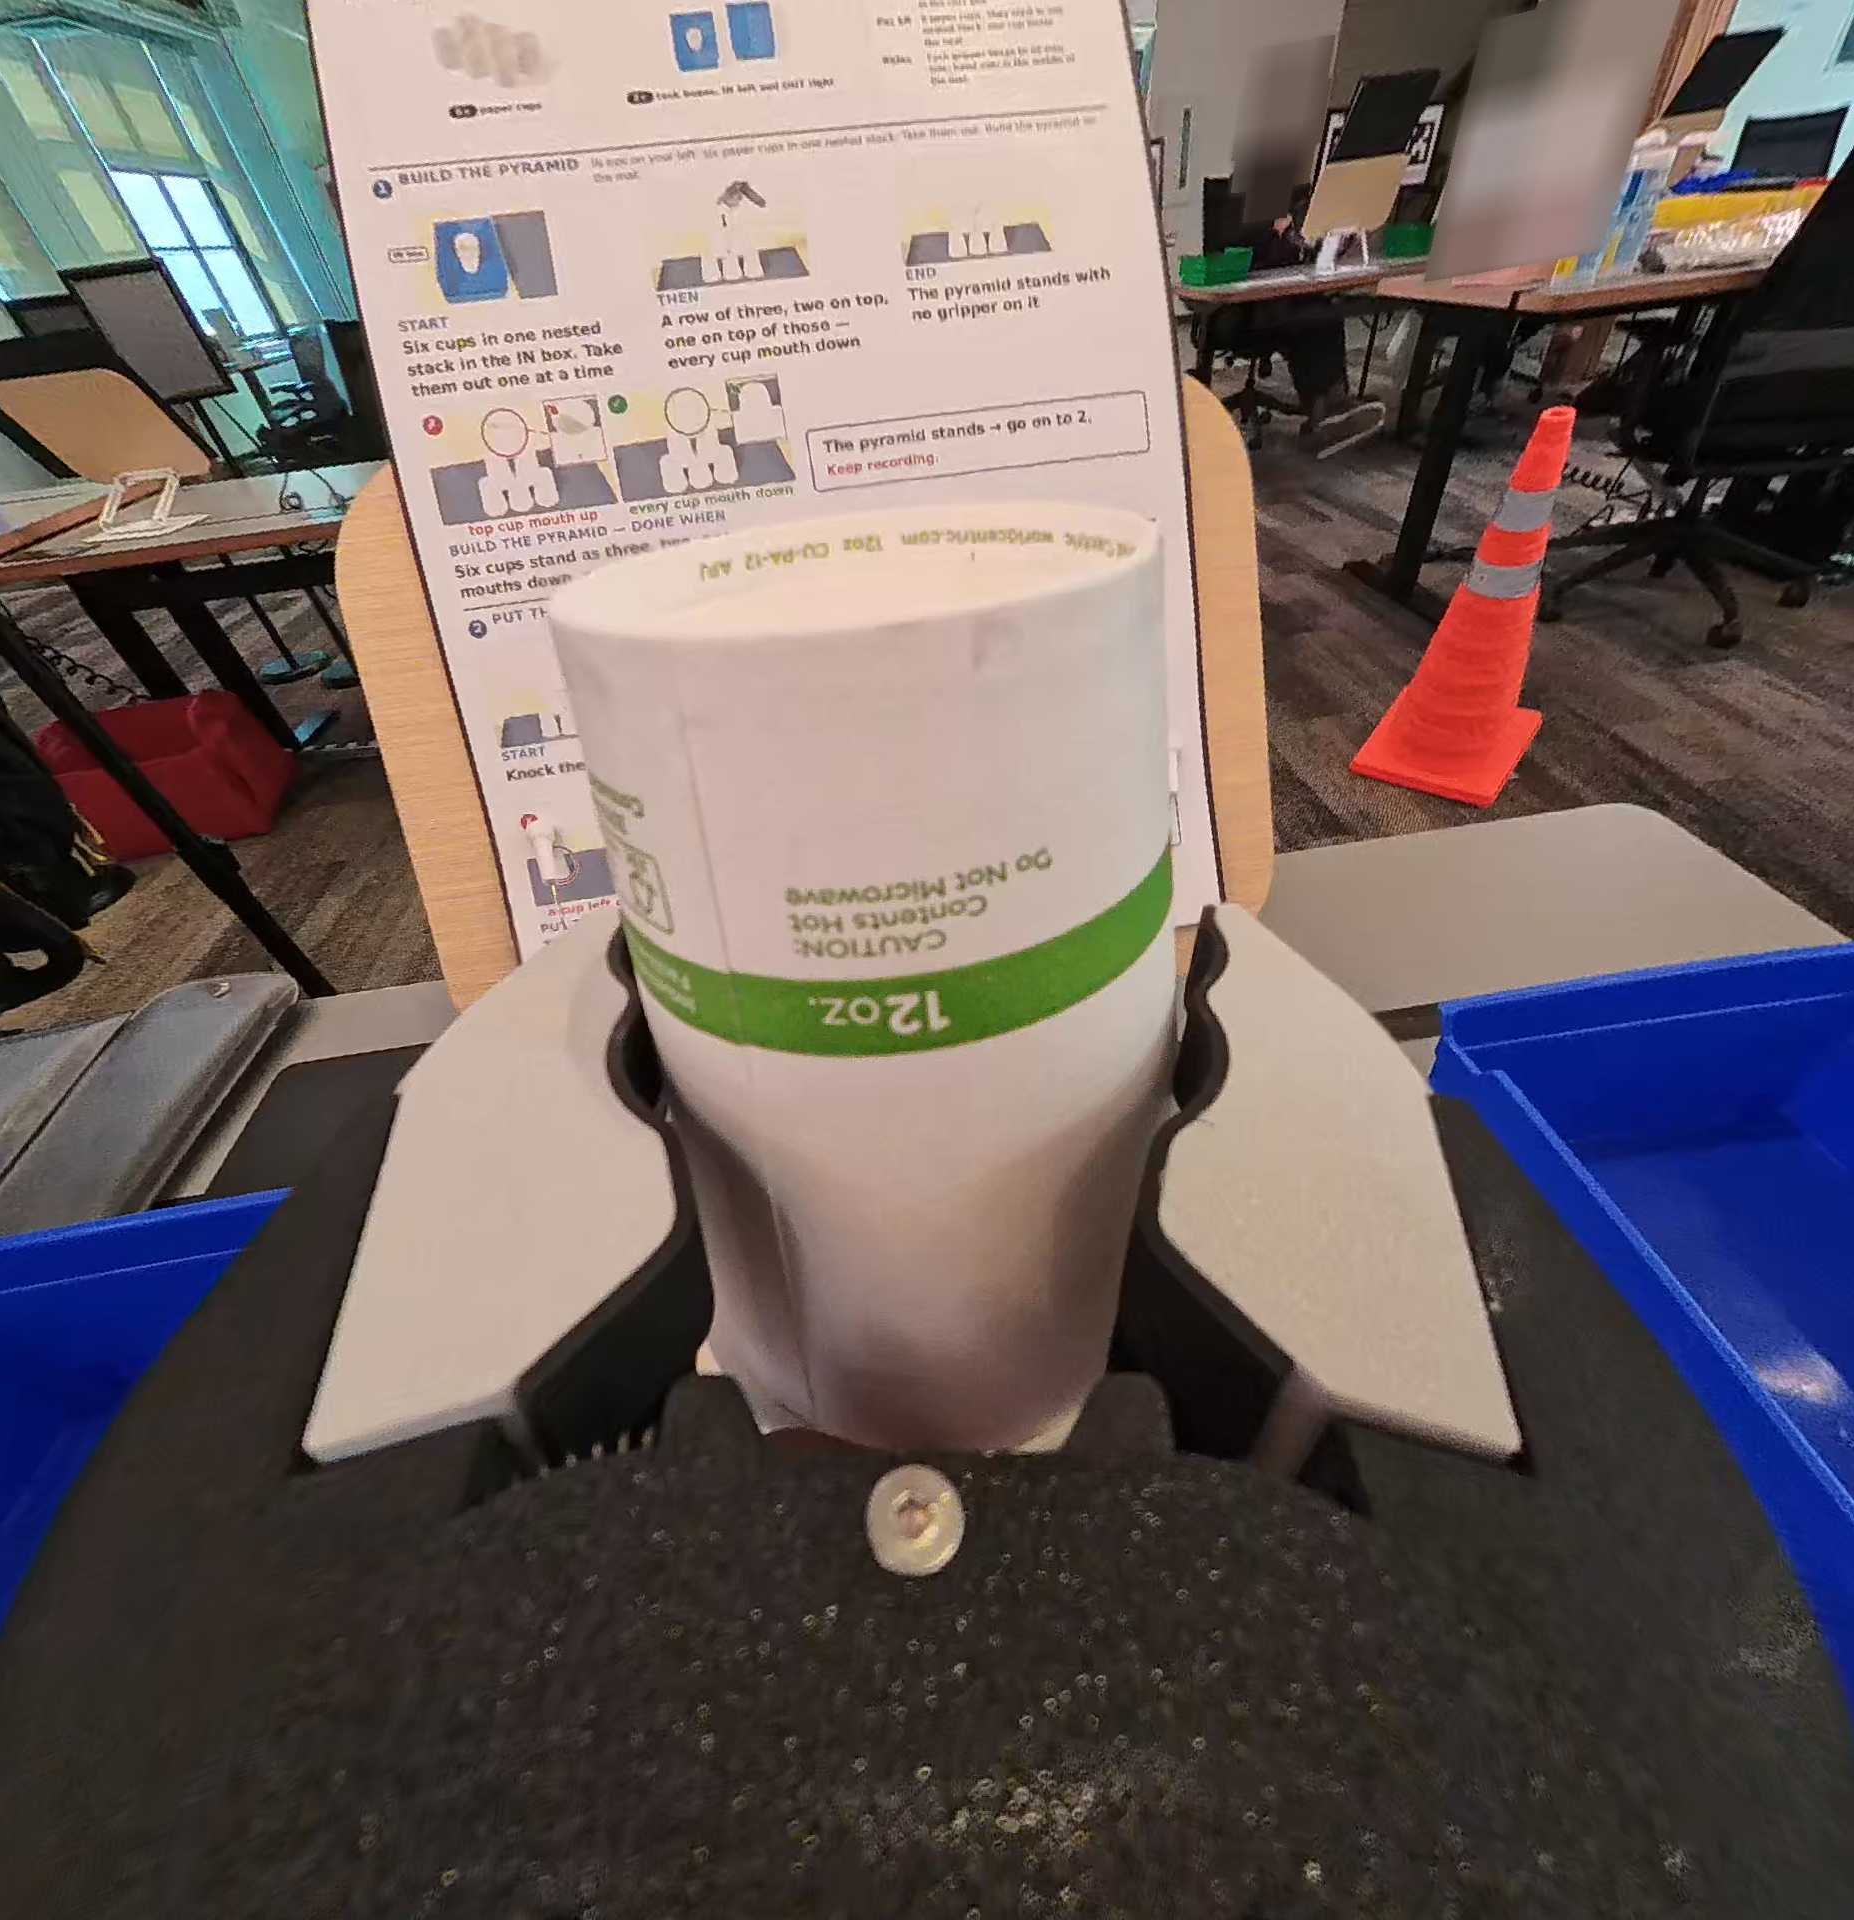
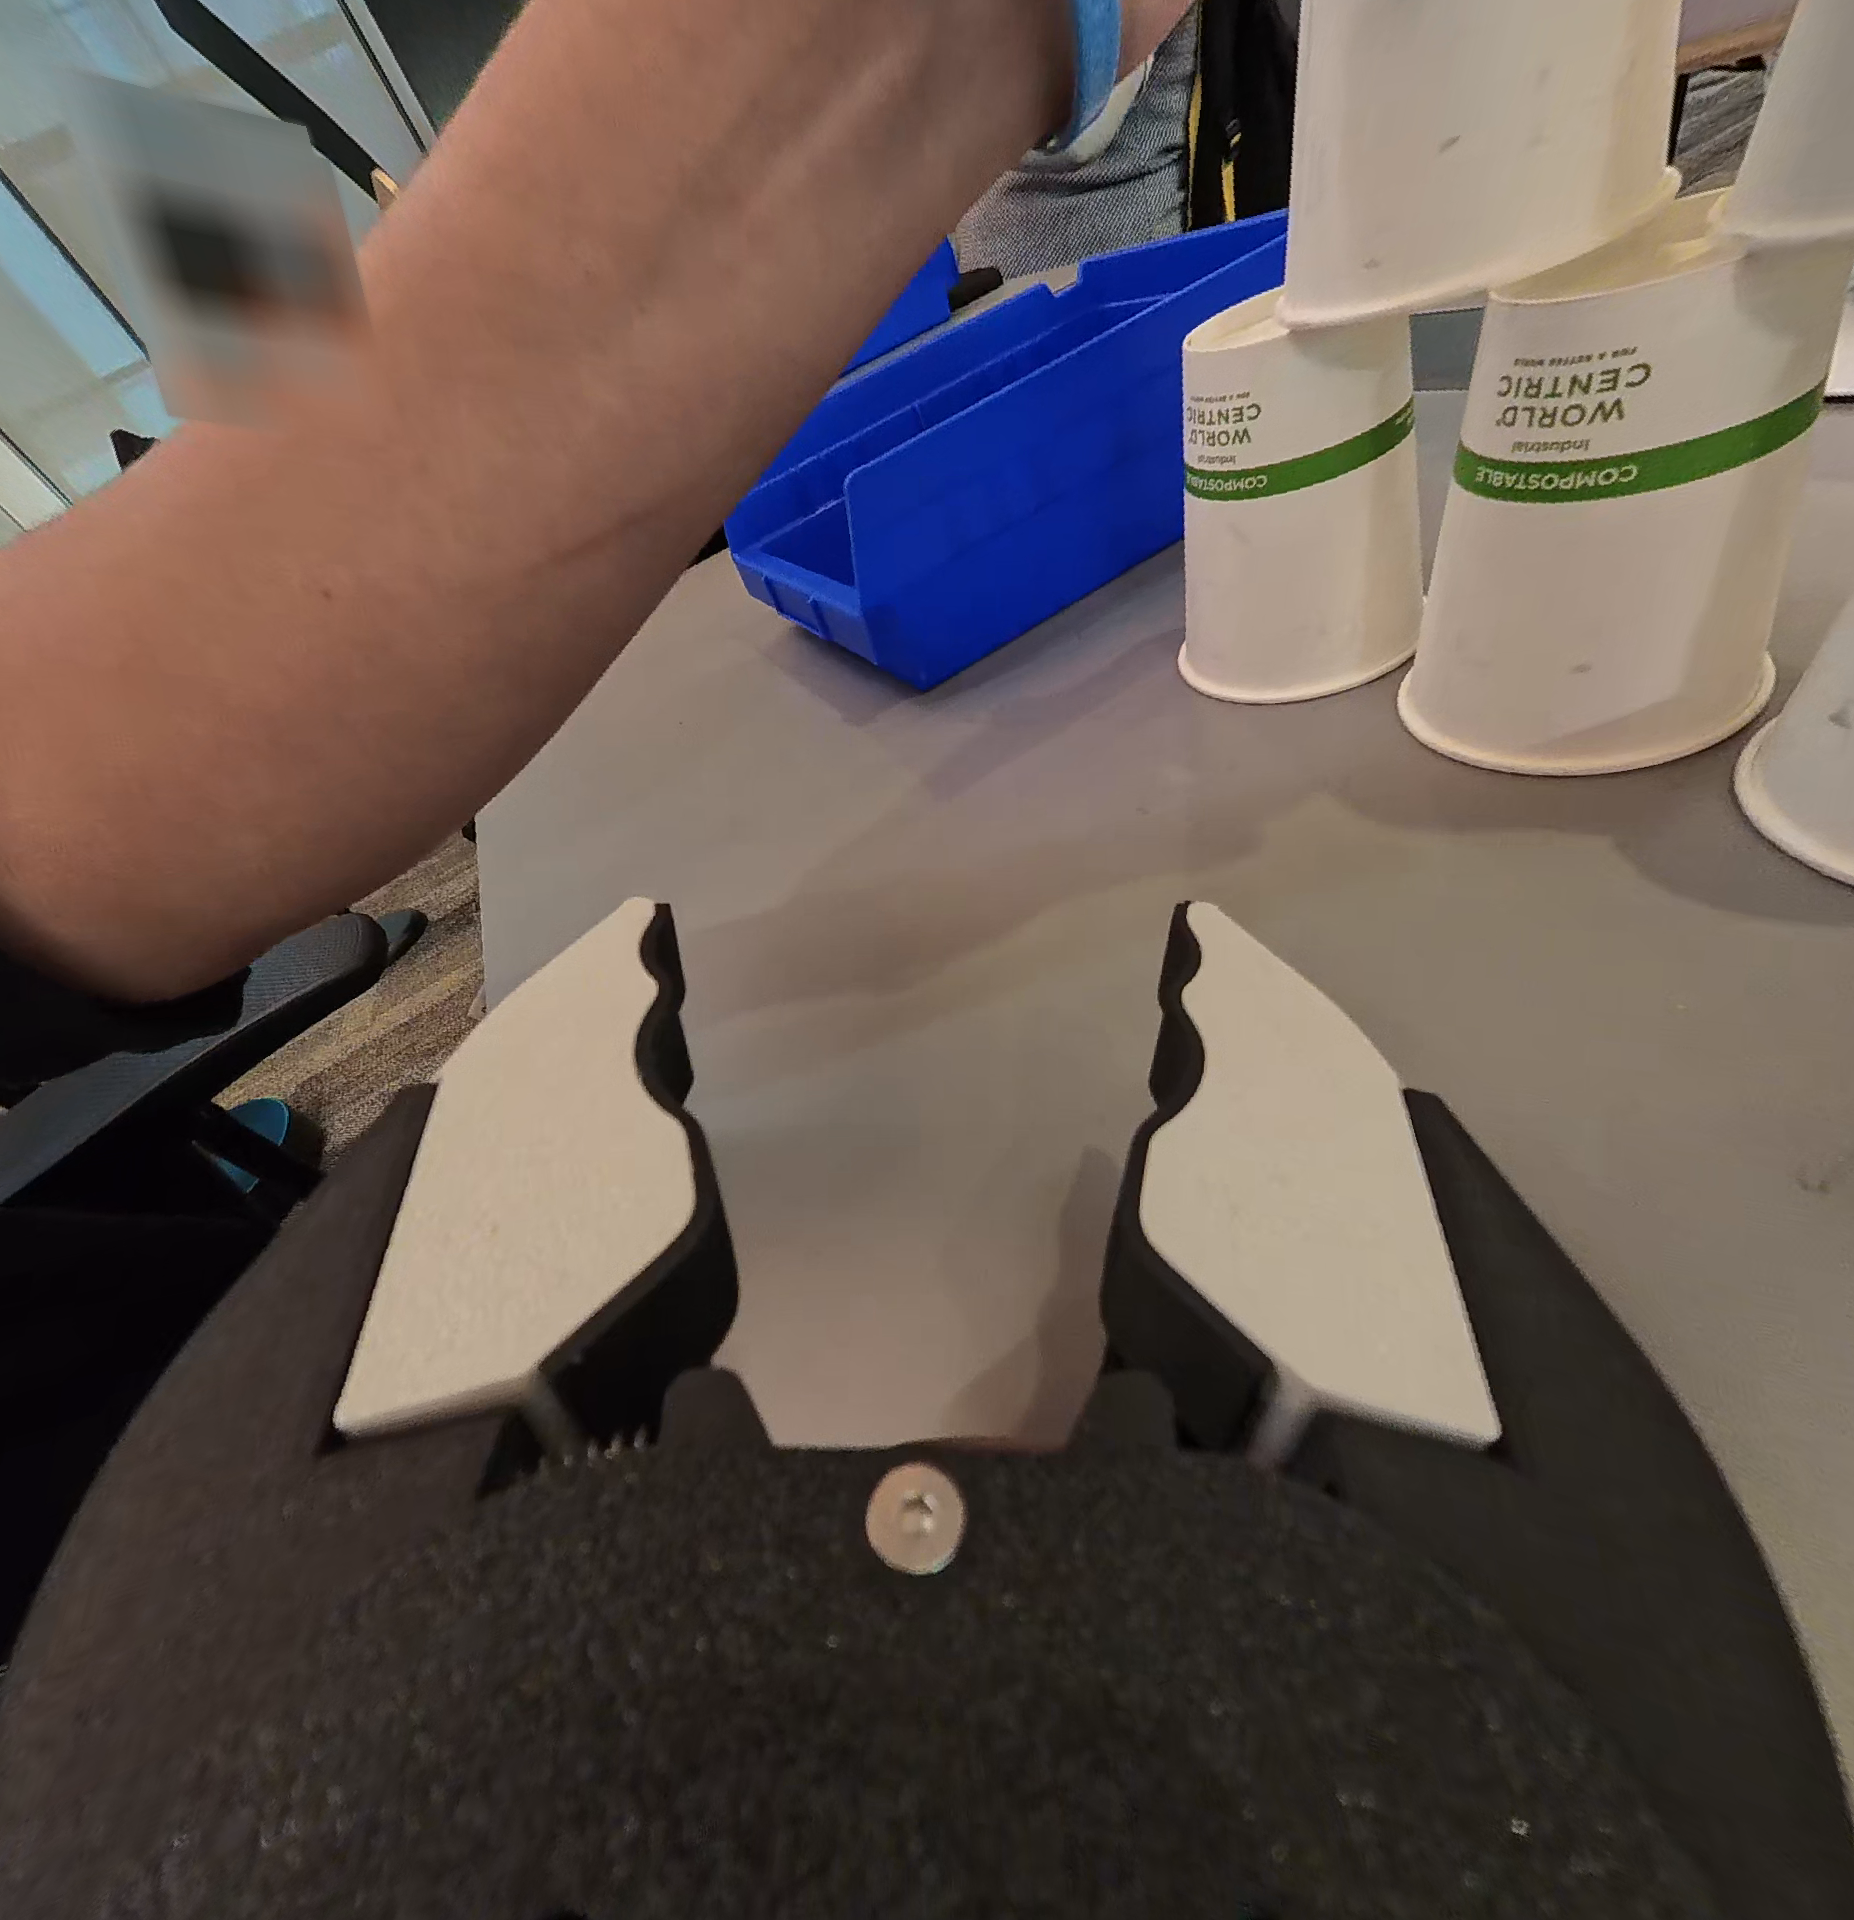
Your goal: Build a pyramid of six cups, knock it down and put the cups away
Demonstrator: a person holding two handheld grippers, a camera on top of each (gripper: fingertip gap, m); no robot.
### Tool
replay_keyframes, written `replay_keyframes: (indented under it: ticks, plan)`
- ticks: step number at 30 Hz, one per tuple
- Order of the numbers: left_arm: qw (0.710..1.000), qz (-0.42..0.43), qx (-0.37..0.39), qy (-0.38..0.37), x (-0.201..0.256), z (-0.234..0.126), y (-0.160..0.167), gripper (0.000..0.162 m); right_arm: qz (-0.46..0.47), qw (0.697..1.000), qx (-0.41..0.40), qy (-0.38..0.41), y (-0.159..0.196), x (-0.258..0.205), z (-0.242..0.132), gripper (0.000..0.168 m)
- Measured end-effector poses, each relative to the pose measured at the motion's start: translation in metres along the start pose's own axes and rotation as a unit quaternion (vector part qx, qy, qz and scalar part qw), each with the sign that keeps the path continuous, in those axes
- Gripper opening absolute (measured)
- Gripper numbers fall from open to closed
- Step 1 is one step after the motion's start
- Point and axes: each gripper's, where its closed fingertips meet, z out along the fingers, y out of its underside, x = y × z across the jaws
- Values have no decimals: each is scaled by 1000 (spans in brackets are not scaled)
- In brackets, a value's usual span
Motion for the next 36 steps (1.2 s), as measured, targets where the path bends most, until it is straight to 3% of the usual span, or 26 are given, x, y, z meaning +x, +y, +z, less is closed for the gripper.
replay_keyframes:
  ticks: [17,23,28,31,36]
  plan:
    - [999,30,-3,14,14,-10,5,101,10,1000,-4,-9,1,-2,0,87]
    - [998,37,21,35,8,-45,-17,105,11,1000,13,0,-7,4,-6,88]
    - [996,11,44,72,-22,-98,-38,100,-11,996,62,70,-30,29,-28,89]
    - [992,-25,13,121,-38,-134,-5,93,-33,987,82,133,-42,48,-46,84]
    - [969,-74,-121,200,-44,-191,154,89,-56,972,56,223,-36,71,-59,86]
